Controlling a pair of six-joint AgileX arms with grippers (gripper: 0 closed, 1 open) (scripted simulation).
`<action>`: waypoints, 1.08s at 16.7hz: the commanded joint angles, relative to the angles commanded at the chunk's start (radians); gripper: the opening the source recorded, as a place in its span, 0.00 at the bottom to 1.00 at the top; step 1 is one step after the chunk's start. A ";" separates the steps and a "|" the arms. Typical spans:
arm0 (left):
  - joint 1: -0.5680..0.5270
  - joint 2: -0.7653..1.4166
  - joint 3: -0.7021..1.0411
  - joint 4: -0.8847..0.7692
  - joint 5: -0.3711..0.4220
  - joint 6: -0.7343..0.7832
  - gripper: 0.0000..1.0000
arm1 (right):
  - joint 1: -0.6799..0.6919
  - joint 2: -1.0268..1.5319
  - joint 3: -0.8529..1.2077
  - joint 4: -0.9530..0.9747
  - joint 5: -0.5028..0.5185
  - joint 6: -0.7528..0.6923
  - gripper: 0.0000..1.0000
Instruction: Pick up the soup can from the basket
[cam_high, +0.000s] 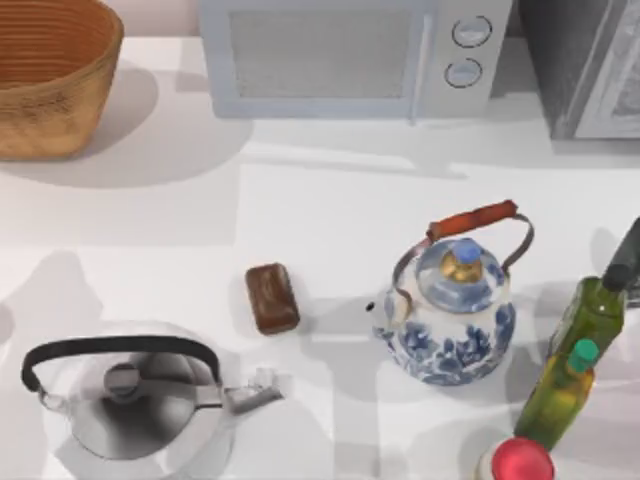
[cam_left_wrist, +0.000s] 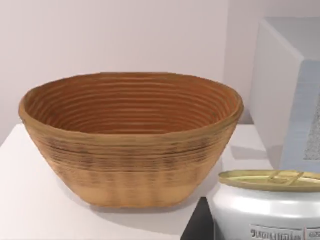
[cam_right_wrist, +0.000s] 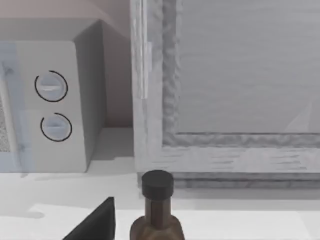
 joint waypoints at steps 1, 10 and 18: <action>-0.003 -0.063 -0.070 0.030 -0.007 -0.001 0.00 | 0.000 0.000 0.000 0.000 0.000 0.000 1.00; -0.016 -0.302 -0.341 0.147 -0.036 -0.004 0.00 | 0.000 0.000 0.000 0.000 0.000 0.000 1.00; -0.010 -0.216 -0.310 0.162 -0.003 -0.012 0.00 | 0.000 0.000 0.000 0.000 0.000 0.000 1.00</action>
